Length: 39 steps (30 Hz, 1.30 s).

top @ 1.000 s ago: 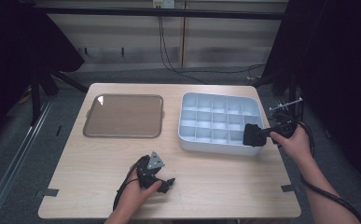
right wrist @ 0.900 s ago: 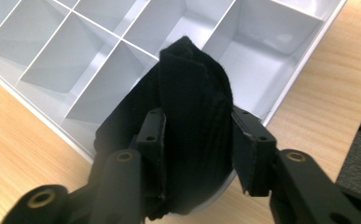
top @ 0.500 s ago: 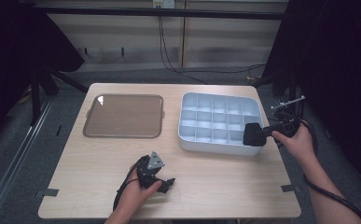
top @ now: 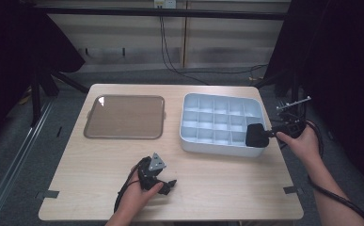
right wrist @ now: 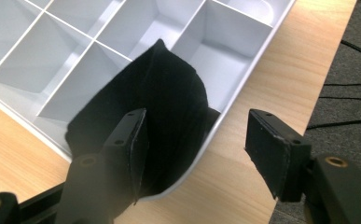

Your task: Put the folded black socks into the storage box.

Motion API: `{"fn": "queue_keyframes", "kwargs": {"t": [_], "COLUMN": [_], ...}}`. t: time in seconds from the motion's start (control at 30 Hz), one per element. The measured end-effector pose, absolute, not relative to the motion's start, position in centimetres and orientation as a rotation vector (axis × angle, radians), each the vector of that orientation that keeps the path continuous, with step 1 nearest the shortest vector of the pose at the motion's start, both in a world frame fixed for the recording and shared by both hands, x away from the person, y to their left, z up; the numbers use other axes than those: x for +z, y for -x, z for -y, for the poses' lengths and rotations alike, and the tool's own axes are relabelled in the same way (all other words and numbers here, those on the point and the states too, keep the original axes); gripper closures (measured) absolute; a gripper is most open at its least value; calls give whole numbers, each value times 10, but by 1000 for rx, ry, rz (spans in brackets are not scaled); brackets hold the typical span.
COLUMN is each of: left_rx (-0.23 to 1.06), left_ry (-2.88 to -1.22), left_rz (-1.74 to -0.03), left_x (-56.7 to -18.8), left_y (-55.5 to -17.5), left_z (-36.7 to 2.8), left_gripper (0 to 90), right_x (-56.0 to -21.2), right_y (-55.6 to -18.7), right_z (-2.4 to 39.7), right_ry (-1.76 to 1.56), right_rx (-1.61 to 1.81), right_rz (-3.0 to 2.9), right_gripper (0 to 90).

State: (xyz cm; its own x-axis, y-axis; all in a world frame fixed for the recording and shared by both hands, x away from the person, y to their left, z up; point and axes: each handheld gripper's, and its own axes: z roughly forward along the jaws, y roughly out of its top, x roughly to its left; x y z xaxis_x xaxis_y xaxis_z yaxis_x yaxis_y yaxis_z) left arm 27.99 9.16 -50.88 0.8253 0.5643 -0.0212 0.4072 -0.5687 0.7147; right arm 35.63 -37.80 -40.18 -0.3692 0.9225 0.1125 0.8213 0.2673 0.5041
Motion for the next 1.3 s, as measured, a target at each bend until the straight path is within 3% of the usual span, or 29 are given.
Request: {"fn": "queue_keyframes", "kwargs": {"t": [0.4,0.97,1.3], "left_rx": [269,269,269], "left_ry": [-2250,-2253,-2241], "left_rz": [-709,-708,-715], "left_x": [-509,-509,-509], "left_y": [-280,-280,-280], "left_z": [-92,-92,-91], "left_gripper": [104,103,104], "right_x": [-411,-388,-364], "right_y": [-355,-356,-358], "right_z": [380,375,363], "right_ry": [-1645,-1609,-1578], "right_rx": [667,675,685], "right_rz": [-2334,-2351,-2414], "right_gripper": [400,400,539]}}
